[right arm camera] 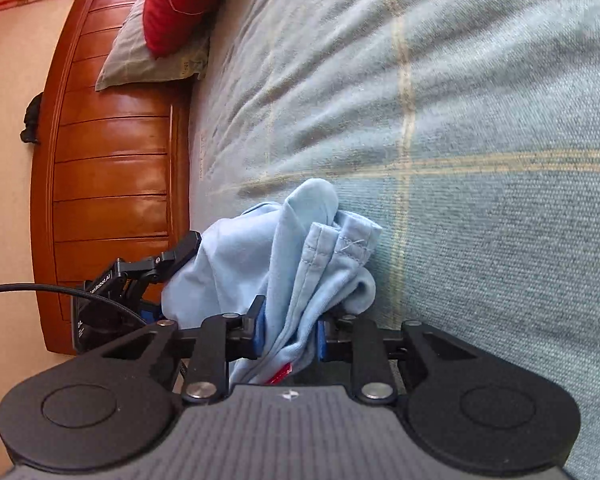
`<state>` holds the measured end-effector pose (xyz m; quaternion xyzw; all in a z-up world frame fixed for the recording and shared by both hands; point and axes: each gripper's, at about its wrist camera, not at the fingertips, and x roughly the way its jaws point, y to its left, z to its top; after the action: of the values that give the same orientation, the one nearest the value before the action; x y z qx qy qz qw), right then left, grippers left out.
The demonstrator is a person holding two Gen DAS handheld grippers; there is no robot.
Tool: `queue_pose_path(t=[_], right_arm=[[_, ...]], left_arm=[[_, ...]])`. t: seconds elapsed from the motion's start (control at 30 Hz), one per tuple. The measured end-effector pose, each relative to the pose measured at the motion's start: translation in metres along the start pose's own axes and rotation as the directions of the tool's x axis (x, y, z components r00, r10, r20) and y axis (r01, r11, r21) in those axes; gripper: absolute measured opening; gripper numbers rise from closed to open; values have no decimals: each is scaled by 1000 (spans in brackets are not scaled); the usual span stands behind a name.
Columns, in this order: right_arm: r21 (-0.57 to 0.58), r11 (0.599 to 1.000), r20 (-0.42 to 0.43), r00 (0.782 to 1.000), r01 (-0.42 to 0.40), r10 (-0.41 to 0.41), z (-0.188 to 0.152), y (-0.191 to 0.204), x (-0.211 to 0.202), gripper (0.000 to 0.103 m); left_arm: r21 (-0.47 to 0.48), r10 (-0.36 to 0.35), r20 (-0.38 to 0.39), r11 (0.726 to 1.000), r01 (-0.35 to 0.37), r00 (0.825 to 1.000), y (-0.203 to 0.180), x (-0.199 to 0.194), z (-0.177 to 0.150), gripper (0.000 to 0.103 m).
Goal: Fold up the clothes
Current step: 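Lift the held shirt edge with both grippers and fold it over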
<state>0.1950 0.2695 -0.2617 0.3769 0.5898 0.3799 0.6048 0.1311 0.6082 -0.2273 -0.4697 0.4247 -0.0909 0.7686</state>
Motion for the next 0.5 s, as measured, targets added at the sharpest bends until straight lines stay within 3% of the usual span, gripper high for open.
queue_pose_path(t=[0.1, 0.17, 0.33, 0.4, 0.5], right_arm=[[-151, 988, 58, 998, -6, 15, -1, 23, -13, 26], [-253, 967, 78, 997, 31, -11, 1, 34, -17, 27], [-308, 940, 84, 988, 149, -129, 9, 32, -11, 28], [-287, 941, 71, 984, 180, -166, 9, 21, -13, 31], [-243, 957, 53, 988, 157, -148, 8, 13, -15, 33]], left_arm=[[160, -97, 54, 983, 88, 994, -23, -14, 2, 24], [194, -74, 56, 979, 61, 996, -26, -10, 4, 25], [142, 43, 57, 989, -51, 997, 5, 11, 19, 28], [49, 25, 13, 998, -26, 1000, 26, 21, 28, 31], [-108, -18, -57, 994, 12, 998, 52, 35, 33, 42]])
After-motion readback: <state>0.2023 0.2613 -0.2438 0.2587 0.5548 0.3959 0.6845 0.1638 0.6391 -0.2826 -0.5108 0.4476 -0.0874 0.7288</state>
